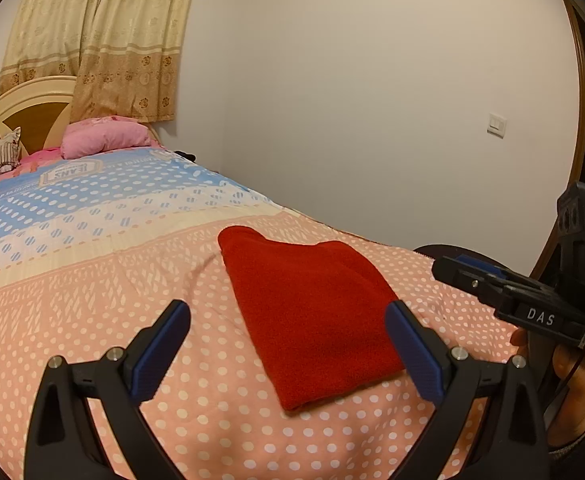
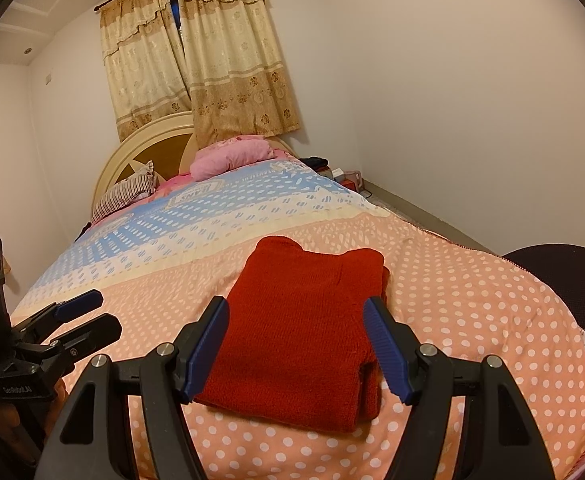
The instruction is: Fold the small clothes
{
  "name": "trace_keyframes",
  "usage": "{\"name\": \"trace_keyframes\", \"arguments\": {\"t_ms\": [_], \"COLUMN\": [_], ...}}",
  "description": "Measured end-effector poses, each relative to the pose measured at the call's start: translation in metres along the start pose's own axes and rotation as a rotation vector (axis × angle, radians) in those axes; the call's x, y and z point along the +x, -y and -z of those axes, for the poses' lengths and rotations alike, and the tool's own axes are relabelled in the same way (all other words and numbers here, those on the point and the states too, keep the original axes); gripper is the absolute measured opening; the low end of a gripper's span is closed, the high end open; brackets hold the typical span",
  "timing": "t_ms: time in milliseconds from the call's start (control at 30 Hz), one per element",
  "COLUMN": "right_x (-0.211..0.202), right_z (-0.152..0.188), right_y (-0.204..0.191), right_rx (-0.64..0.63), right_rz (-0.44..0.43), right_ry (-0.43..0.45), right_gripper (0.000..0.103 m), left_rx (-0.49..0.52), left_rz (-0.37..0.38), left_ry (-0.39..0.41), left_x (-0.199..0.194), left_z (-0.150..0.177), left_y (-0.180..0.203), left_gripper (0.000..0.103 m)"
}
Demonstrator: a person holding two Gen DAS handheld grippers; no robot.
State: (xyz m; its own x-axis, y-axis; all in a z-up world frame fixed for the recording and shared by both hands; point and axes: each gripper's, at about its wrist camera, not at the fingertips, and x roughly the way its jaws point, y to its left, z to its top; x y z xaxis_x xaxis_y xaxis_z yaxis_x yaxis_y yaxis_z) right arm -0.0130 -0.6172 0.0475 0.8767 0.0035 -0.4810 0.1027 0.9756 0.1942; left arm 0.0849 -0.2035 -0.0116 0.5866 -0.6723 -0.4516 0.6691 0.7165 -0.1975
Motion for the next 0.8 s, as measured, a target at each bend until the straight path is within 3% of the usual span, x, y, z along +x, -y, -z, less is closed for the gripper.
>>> {"name": "trace_keyframes", "arguments": {"t_ms": [300,800], "right_x": [0.0,0.001], "right_z": [0.0,0.003], "right_y": [0.0,0.0], "right_rx": [0.0,0.009], "right_rz": [0.0,0.001], "right_ry": [-0.001,-0.009], "right_gripper": [0.07,0.07], "left_rx": [0.006,0.037], "left_rz": [0.025,0.008], "left_ry": [-0.03,0.008], "left_x": [0.003,0.0], "left_z": [-0.001,0.0], "left_y": [0.005,0.012], "left_gripper": [0.102,0.102]}}
